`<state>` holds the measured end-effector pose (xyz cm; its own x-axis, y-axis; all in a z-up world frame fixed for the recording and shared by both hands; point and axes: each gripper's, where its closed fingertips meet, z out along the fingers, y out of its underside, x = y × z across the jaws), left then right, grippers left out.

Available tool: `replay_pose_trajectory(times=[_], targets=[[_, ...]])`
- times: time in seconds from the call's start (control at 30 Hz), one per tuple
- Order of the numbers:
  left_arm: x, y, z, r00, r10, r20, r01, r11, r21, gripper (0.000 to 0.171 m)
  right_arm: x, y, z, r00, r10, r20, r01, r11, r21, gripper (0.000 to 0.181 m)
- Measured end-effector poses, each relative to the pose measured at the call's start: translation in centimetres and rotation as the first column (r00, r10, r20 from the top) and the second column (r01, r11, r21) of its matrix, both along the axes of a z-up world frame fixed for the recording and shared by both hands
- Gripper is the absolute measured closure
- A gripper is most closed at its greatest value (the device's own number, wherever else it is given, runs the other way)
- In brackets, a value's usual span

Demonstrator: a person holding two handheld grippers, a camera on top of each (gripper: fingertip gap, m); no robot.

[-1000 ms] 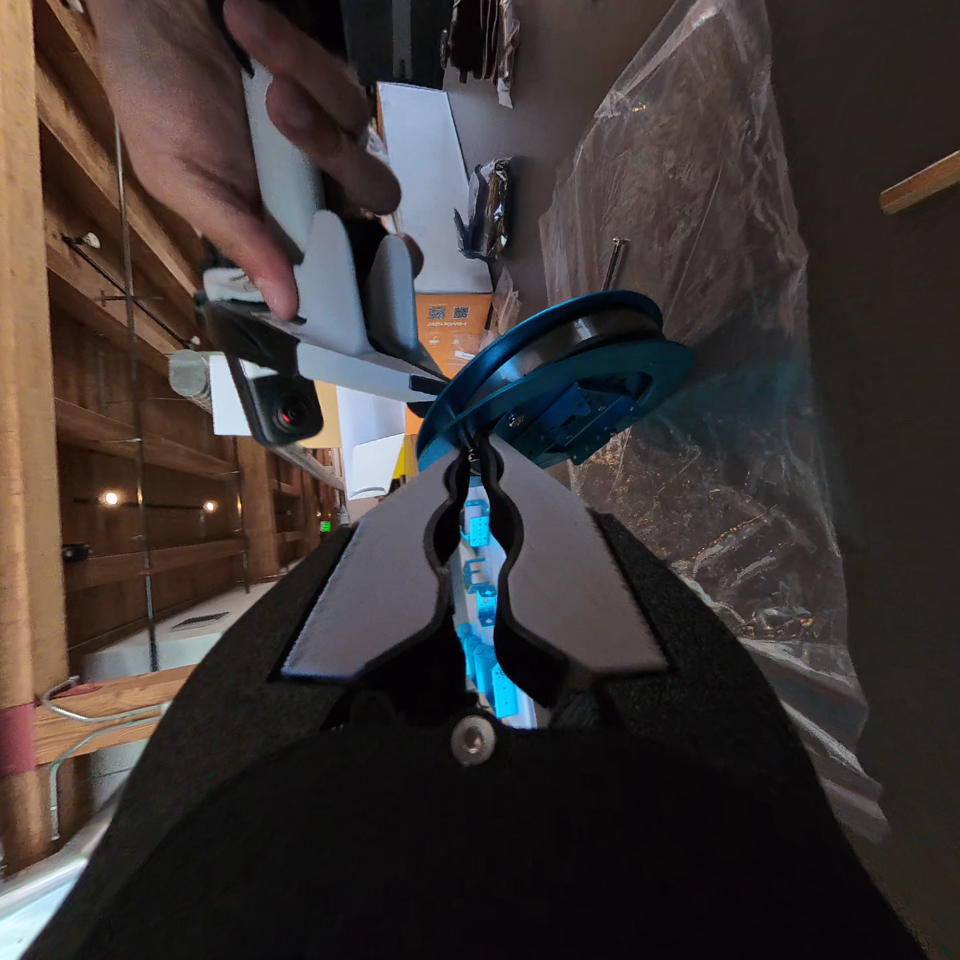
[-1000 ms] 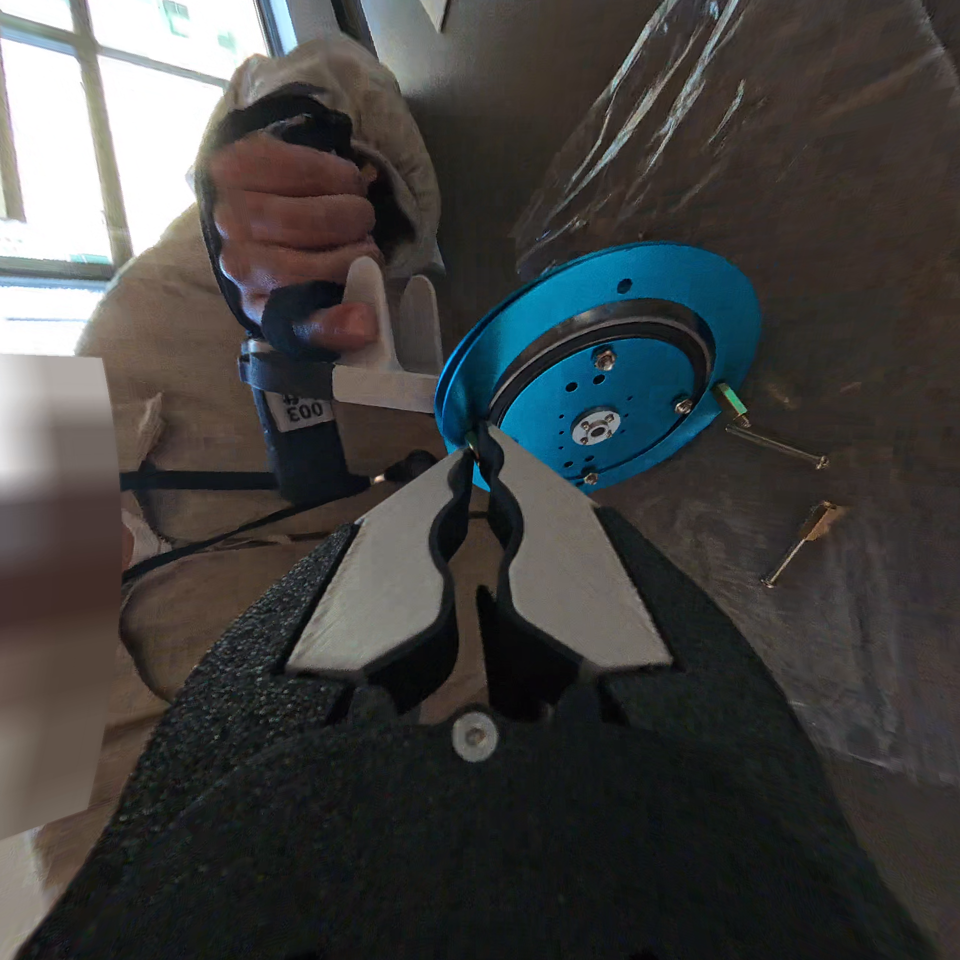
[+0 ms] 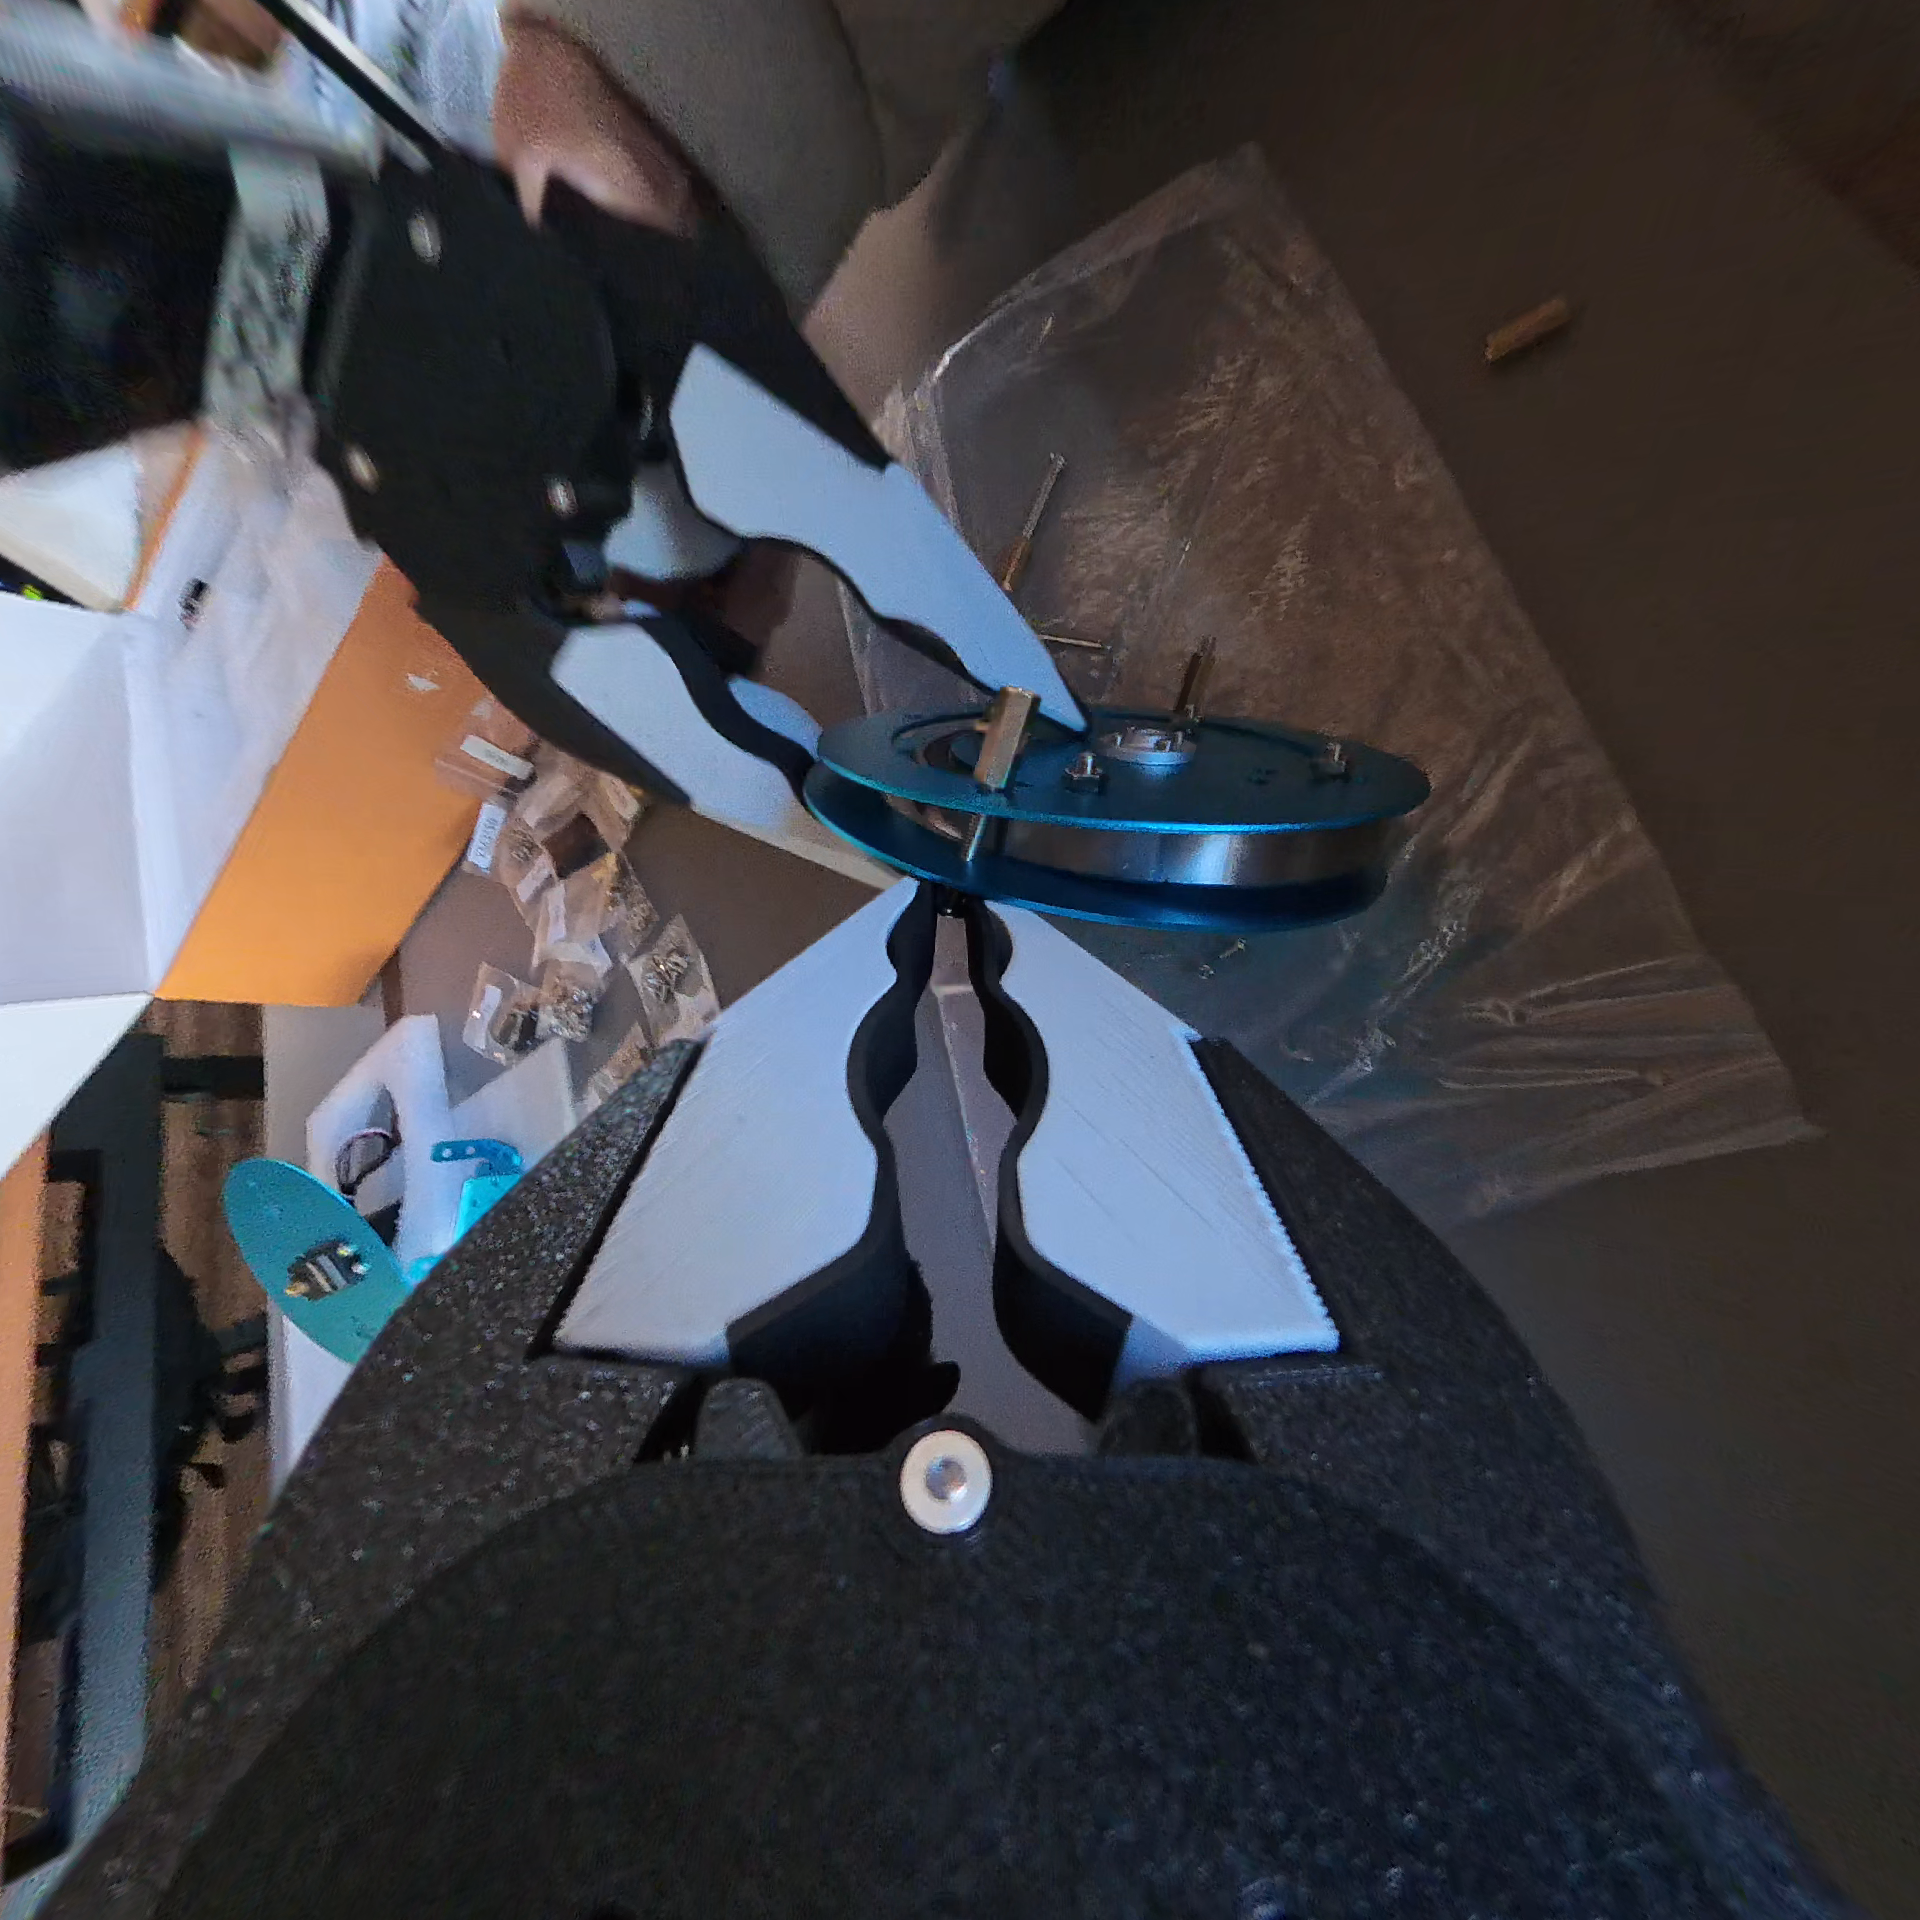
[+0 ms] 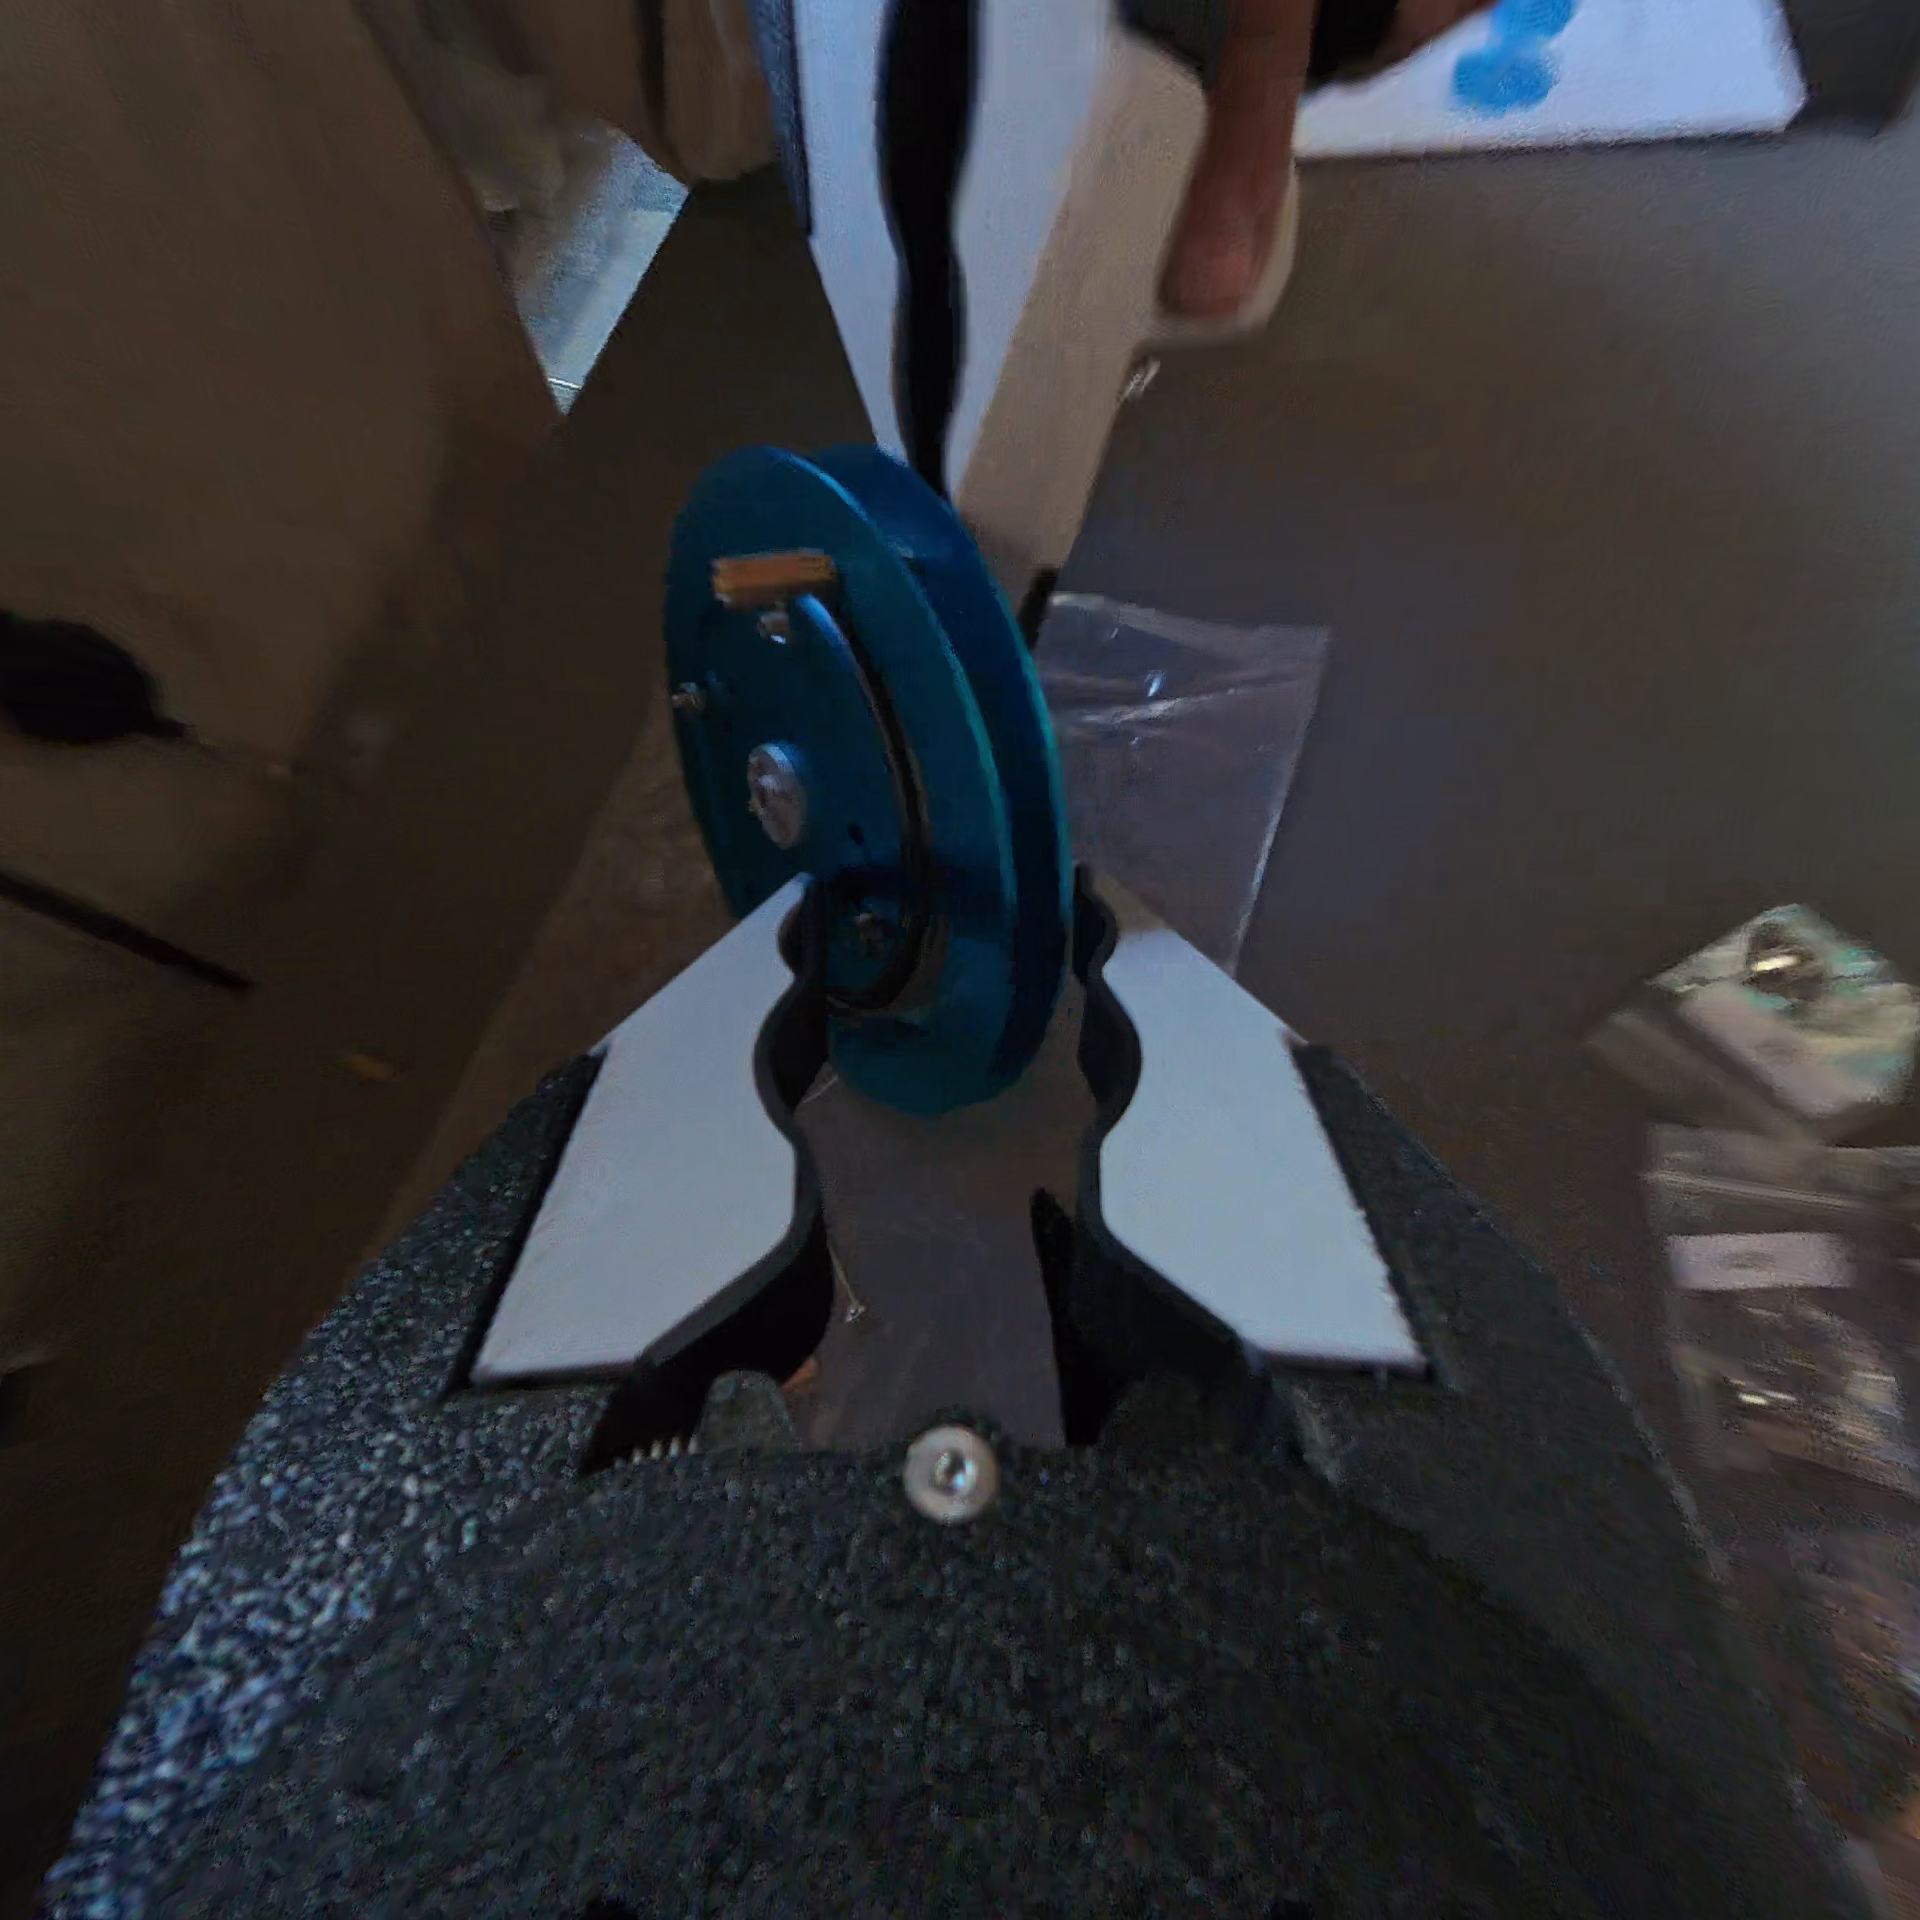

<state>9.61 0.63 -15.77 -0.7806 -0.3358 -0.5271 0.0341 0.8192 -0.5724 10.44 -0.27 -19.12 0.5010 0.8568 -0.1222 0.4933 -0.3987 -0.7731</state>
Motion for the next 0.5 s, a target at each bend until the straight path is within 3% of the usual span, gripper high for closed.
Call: replay_pose_trajectory(times=[0.03, 0.1, 0.17, 0.27, 0.33, 0.43, 0.5], targets=[[0.1, -0.1, 0.1, 1.0, -0.008, 0.023, 0.008, 1.0, 0.008, 0.168, -0.2, -0.2, -0.3, 0.999, 0.005, -0.043, -0.007, 0.998, -0.064, 0.134], [0.1, -0.4, 0.2, 0.999, -0.025, 0.026, 0.025, 1.0, 0.001, 0.168, -1.3, -1.7, 0.4, 0.976, 0.072, -0.206, -0.116, 0.97, -0.212, 0.16], [0.2, 0.1, -0.2, 1.0, 0.011, -0.003, -0.011, 1.0, -0.01, 0.168, -1.3, -1.8, 0.5, 0.963, 0.012, -0.27, -0.112, 0.926, -0.361, 0.16], [-0.1, 2.1, -1.4, 0.991, 0.123, -0.056, -0.126, 0.991, -0.042, 0.166, -0.7, -1.3, 1.6, 0.942, -0.044, -0.333, -0.065, 0.948, -0.31, 0.161], [-0.4, 3.7, -1.7, 0.969, 0.214, -0.127, -0.232, 0.961, -0.148, 0.163, -0.7, -1.6, 3.6, 0.897, -0.079, -0.436, -0.07, 0.947, -0.314, 0.161], [-1.7, 3.0, -0.6, 0.948, 0.191, -0.255, -0.288, 0.855, -0.431, 0.153, -0.4, -1.6, 3.5, 0.913, -0.138, -0.383, 0.033, 0.963, -0.269, 0.161], [-2.7, 2.1, -0.7, 0.924, 0.163, -0.346, -0.328, 0.802, -0.498, 0.136, -0.1, -1.0, 4.0, 0.885, -0.213, -0.413, 0.107, 0.958, -0.266, 0.161]])
